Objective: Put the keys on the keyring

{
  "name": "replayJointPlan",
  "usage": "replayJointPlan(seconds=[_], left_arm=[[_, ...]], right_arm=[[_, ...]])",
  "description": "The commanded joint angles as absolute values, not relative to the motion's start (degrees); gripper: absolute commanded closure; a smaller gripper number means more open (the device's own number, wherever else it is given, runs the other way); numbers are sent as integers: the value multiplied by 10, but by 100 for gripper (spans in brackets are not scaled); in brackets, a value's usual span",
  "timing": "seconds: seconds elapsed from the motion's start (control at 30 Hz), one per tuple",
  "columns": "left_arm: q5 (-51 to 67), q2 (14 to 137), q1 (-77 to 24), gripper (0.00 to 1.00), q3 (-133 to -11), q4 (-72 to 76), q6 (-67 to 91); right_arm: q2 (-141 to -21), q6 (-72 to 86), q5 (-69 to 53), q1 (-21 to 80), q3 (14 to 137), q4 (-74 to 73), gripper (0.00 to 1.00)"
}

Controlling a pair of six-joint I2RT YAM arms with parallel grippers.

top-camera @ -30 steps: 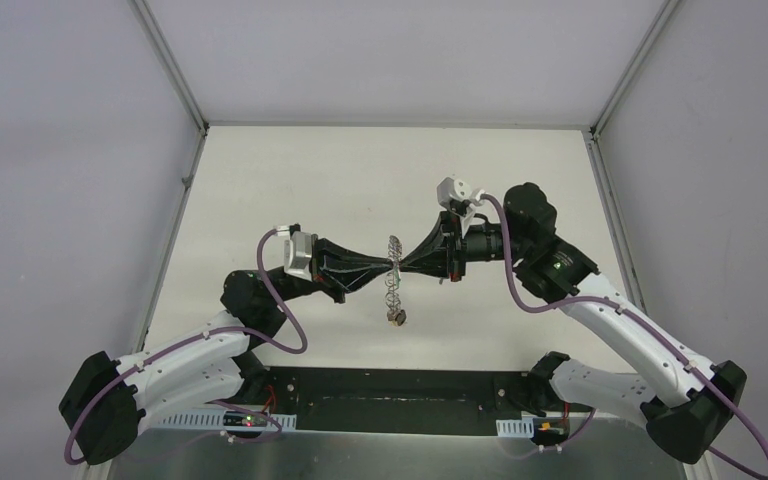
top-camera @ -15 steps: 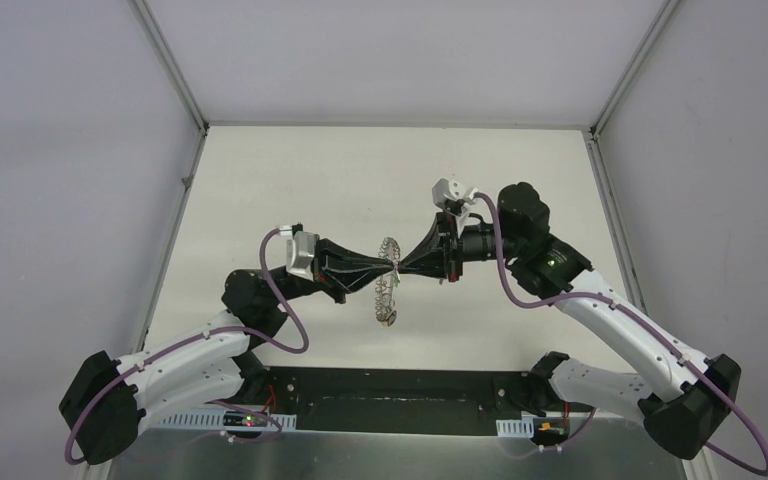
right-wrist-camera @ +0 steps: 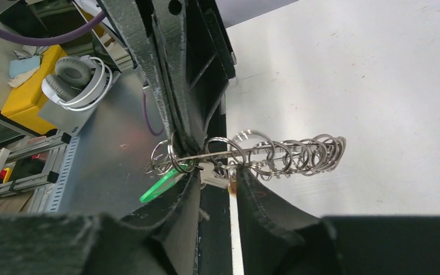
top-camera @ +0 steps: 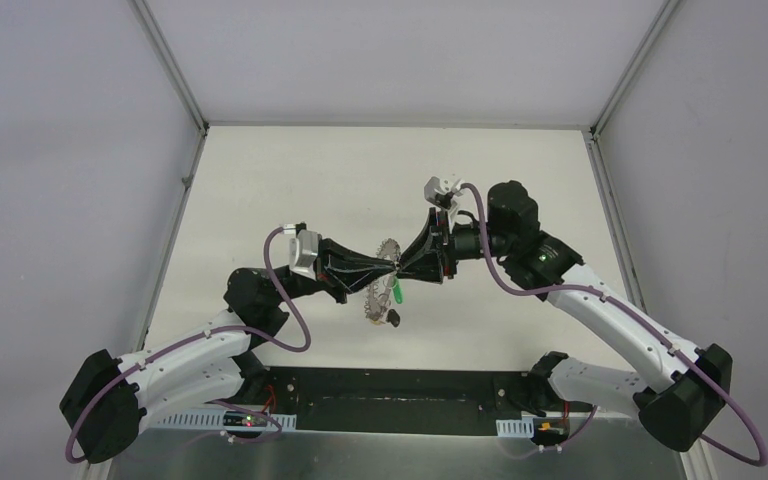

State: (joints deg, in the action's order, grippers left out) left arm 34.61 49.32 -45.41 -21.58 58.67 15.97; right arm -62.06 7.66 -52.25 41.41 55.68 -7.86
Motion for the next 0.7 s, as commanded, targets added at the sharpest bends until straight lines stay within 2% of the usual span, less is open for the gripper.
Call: replayJointPlan(seconds=[0.0, 0.1, 0.27, 0.47, 0.67], left_arm=[[350, 487, -460, 100, -222, 627, 169], [351, 486, -459, 100, -222, 623, 168], [347, 476, -460, 100, -221, 614, 163], [345, 469, -460, 100, -220, 605, 157], [346, 471, -460, 100, -219, 609, 158]], right_arm=[[-623, 93, -499, 417, 575, -71, 63], [-616, 92, -485, 417, 573, -75, 51], [-593, 56, -477, 417, 569, -101, 40], [-542, 3, -488, 417, 542, -84, 43], [-502, -16, -493, 417, 506, 6, 54]])
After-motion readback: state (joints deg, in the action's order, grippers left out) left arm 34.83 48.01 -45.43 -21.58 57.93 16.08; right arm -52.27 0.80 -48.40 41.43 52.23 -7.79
